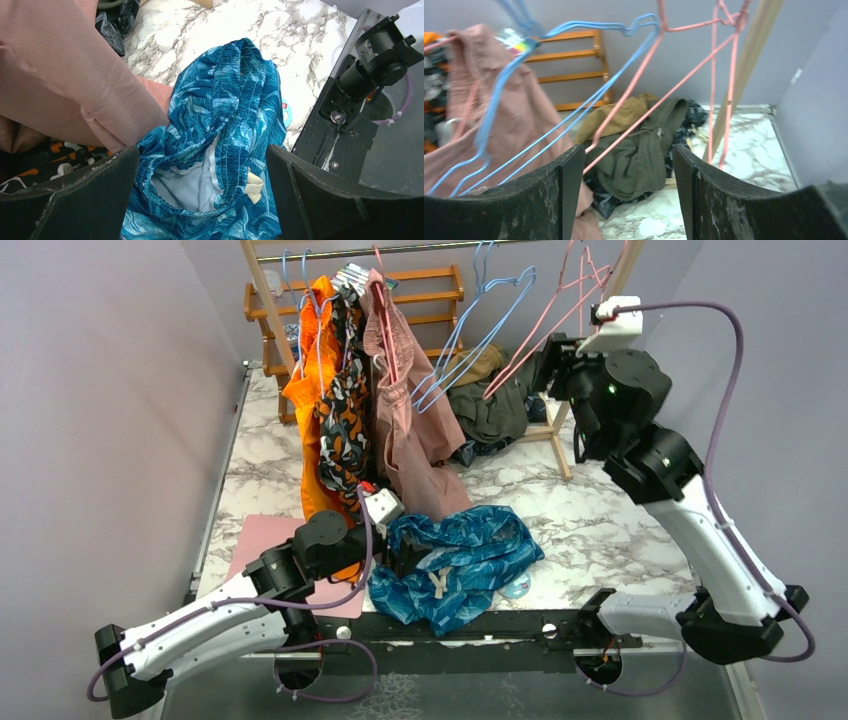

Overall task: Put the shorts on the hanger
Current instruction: Pick up the hanger from the clothesline.

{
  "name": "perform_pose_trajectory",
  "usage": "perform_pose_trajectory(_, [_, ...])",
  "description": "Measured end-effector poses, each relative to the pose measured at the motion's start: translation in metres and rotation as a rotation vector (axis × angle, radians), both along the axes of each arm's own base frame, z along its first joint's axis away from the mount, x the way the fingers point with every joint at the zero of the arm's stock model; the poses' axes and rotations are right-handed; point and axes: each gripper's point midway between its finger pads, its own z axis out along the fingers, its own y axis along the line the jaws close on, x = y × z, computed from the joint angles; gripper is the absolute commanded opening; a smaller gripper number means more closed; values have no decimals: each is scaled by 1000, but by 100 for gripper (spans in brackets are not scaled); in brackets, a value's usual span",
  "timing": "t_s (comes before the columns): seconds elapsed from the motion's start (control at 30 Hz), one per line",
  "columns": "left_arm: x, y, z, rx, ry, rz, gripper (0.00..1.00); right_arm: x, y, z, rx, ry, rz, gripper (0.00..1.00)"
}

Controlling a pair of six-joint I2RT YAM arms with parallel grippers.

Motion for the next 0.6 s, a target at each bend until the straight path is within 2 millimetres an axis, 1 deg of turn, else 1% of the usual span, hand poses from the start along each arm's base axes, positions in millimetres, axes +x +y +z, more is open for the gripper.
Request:
perform_pose_trajectory(0.03, [0,0,0,-2,0,-2,99,9,-3,-3,2,11,-26,68])
perform_pose_trajectory(0.1, [-1,0,2,-7,-3,-3,99,25,-17,-12,2,35,-86,69])
perform_pose_trajectory(0.17, [-1,1,4,-14,-8,-3,99,38,-38,-23,18,55,-152,70])
perform_pose_trajectory(0.23, [-1,1,6,-21,-12,-2,99,48,-69,-29,53,64,-241,70])
perform_pose_trajectory(0.3, [-2,2,9,-30,-17,-4,99,49,-91,-33,94,49,-298,70])
perform_pose_trajectory(0.33, [-2,2,10,-34,-19,-6,99,46,-97,-36,105,44,-311,70])
perform_pose_trajectory(0.4, [-3,3,12,-42,-24,-9,99,36,-103,-40,124,26,-312,71])
perform_pose_trajectory(0.47, [-5,3,15,-51,-30,-16,99,30,-109,-35,142,1,-313,70])
perform_pose_trajectory(0.5, [-5,3,16,-52,-31,-20,99,29,-112,-29,154,-20,-313,70])
perform_pose_trajectory(0.53, [-6,3,16,-54,-32,-24,99,29,-116,-24,166,-40,-317,70])
perform_pose_trajectory(0.6, [-7,3,17,-56,-35,-28,99,31,-119,-20,178,-67,-315,69])
